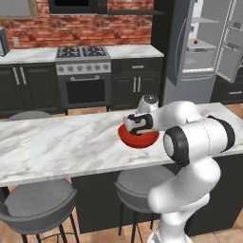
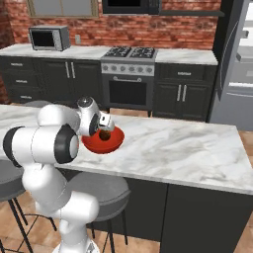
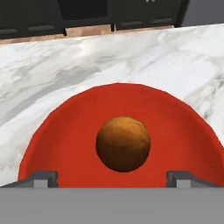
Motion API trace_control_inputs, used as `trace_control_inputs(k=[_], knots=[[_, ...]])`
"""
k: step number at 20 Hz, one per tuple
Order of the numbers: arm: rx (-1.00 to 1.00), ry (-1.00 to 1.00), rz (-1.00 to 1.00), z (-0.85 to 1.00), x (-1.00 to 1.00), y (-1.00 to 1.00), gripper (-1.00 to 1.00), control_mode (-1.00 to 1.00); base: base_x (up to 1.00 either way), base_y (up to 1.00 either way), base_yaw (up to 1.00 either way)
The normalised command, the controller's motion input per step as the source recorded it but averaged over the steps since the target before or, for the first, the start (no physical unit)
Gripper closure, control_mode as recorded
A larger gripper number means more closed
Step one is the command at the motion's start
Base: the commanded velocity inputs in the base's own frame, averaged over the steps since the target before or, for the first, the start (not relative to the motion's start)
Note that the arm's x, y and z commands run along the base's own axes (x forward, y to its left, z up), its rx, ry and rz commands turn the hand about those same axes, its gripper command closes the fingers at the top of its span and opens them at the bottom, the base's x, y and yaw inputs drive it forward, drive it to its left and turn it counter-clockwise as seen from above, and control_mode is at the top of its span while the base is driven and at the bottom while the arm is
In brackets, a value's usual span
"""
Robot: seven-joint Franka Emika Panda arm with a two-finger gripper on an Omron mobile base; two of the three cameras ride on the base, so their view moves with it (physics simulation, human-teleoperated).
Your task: Retrieve the orange and apple from the fridge and place them into the bowl on the dining table.
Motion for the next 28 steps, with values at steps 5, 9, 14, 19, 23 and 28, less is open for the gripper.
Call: trace_control_inputs(k=[5, 9, 14, 19, 23, 28], knots=[[-0.01, -0.24, -0.01, 0.84, -0.88, -0.05, -1.0, -1.0, 0.0, 0.0, 0.0], [0.0, -0.27, 0.01, 0.97, -1.0, -0.17, -1.0, -1.0, 0.0, 0.0, 0.0], [0.0, -0.25, 0.0, 1.0, -1.0, -0.21, -1.0, -1.0, 0.0, 0.0, 0.0], [0.0, -0.15, 0.0, 1.0, -1.0, -0.2, -1.0, -1.0, 0.0, 0.0, 0.0], [0.0, -0.02, 0.0, 0.95, -1.0, -0.14, -1.0, -1.0, 0.0, 0.0, 0.0], [0.0, 0.0, 0.01, 0.53, -1.0, -0.08, -1.0, -1.0, 0.0, 0.0, 0.0]])
